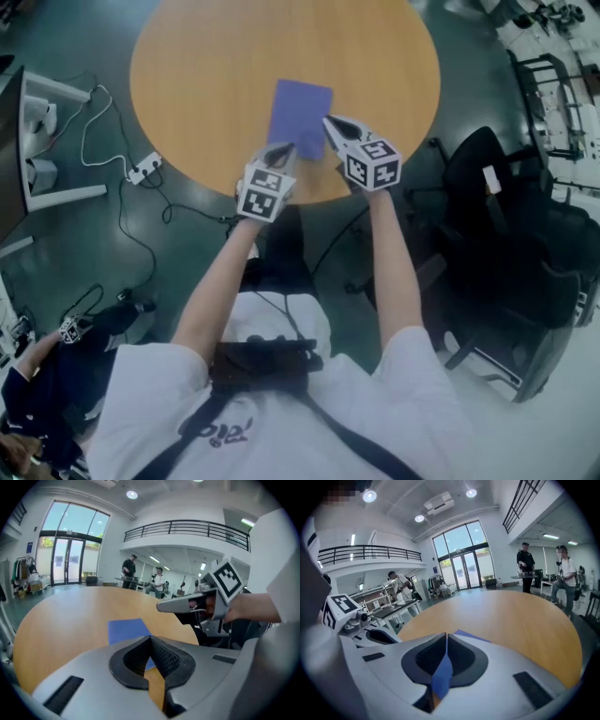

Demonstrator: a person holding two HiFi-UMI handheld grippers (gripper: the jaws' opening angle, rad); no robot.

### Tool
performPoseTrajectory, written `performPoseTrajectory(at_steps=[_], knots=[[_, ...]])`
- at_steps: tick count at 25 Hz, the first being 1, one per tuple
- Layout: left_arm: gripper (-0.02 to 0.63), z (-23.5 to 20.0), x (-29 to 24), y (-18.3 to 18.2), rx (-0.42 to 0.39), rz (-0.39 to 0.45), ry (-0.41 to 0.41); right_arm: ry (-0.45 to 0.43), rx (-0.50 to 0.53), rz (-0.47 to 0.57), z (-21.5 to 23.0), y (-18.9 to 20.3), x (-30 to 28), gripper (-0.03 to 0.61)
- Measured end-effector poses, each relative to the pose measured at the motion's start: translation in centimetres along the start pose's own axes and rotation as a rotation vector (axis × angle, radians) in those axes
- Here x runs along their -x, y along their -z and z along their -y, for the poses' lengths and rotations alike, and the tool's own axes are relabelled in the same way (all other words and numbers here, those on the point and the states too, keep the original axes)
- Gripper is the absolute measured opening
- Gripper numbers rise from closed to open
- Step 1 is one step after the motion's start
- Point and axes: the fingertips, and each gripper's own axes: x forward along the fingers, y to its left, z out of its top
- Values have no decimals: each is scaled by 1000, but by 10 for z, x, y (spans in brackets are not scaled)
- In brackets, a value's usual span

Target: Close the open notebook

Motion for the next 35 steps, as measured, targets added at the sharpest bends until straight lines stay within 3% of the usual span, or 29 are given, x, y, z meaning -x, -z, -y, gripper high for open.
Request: performPoseTrajectory(at_steps=[6, 15, 19, 27, 35], knots=[[14, -22, 64, -61, 58, 185, -42, 46, 16, 153, -60, -52, 33, 20], [14, -21, 180, -130, -10, 432, -65, 139, 117, 351, -163, -129, 83, 18], [14, -18, 224, -147, -45, 491, -77, 177, 106, 454, -198, -156, 112, 18], [14, -20, 295, -184, -113, 605, -122, 197, 182, 621, -258, -206, 152, 15], [14, -11, 331, -199, -154, 686, -147, 215, 218, 650, -290, -209, 157, 15]])
